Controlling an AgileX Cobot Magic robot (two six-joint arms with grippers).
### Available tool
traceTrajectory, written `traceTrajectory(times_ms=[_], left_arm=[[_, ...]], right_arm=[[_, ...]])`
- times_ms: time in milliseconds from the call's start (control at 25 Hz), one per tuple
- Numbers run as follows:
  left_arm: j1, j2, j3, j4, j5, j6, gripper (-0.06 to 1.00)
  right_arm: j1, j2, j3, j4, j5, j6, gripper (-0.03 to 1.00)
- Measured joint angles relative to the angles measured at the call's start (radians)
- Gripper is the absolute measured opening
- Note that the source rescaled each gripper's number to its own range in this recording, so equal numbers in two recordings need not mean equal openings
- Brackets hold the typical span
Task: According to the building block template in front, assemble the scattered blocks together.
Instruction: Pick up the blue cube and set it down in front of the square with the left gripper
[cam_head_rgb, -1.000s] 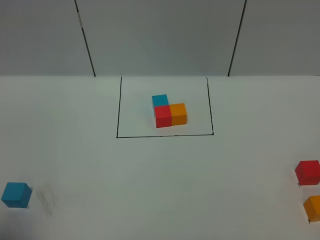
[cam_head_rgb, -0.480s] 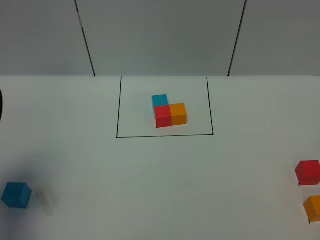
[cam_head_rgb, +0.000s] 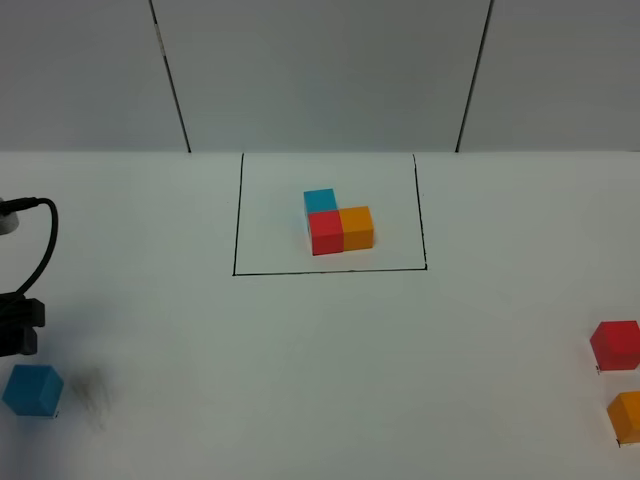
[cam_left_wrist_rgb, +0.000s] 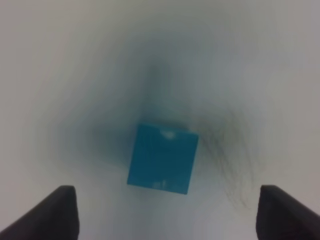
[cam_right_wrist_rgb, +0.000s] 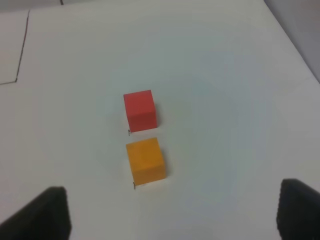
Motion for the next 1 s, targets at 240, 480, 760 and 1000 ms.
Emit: traceTrajectory(times_ms=[240, 480, 760, 1000], left_arm=[[0.000, 0.042, -0.007, 0.015, -0.003, 0.004, 0.72], [0.000, 0.120, -0.019, 0.015, 0.004, 0.003, 0.72], [0.000, 0.216, -0.019, 0.034, -0.025, 0.003, 0.72], [0.000, 0.249, -0.019, 0.062, -0.073, 0.003, 0.72]], right_arm=[[0.000, 0.000, 0.000, 0.000, 0.000, 0.000, 0.87], [0.000, 0.000, 0.000, 0.000, 0.000, 0.000, 0.87], [0.000, 0.000, 0.000, 0.000, 0.000, 0.000, 0.87], [0.000, 0.000, 0.000, 0.000, 0.000, 0.000, 0.87]])
